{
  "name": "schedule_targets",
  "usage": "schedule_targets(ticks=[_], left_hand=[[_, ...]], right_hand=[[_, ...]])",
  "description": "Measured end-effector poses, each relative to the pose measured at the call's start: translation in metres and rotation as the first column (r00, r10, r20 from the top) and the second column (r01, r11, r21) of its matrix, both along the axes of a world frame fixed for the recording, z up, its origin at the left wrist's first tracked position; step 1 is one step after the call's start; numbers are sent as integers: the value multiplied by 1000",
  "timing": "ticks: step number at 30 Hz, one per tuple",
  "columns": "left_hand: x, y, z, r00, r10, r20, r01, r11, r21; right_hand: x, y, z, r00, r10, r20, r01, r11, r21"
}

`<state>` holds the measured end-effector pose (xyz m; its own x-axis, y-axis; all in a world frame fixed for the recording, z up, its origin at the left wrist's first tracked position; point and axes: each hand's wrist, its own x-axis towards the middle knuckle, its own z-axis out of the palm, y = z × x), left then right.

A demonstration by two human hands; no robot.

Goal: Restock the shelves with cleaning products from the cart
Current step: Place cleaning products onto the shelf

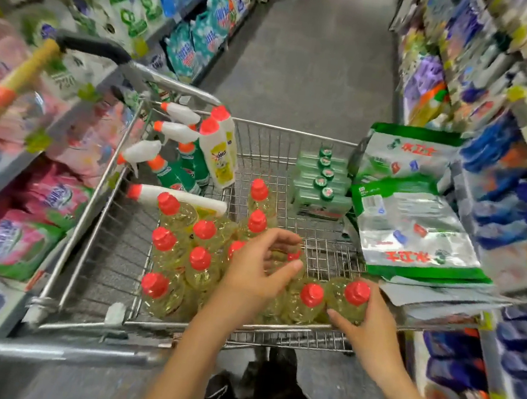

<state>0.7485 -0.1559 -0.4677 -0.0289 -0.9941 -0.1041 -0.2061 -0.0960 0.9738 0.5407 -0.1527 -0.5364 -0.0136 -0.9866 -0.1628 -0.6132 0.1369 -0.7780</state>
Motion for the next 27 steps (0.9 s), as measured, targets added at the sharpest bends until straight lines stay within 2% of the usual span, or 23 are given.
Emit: schedule_targets(ticks=[8, 15, 20, 22, 27], left_hand=[[-15, -34, 8, 997, -8, 73, 7, 1000, 11], [-24, -48, 12, 995, -60, 79, 60, 998, 4], [-24, -62, 32, 990, -62, 129, 75, 992, -98], [-24, -66, 47, 992, -63, 106, 79, 985, -153], [-28, -68, 80, 994, -76, -76, 53, 961, -272]], right_hand=[[-2, -29, 12, 999, 18, 31, -14, 990, -139], [0, -64, 95, 969, 106, 225, -17, 931, -364], [6, -87, 161, 898, 235, 372, -29, 876, -482], [9, -96, 182, 847, 287, 447, -29, 865, -501], [22, -105, 213, 740, 393, 546, -39, 836, -548]])
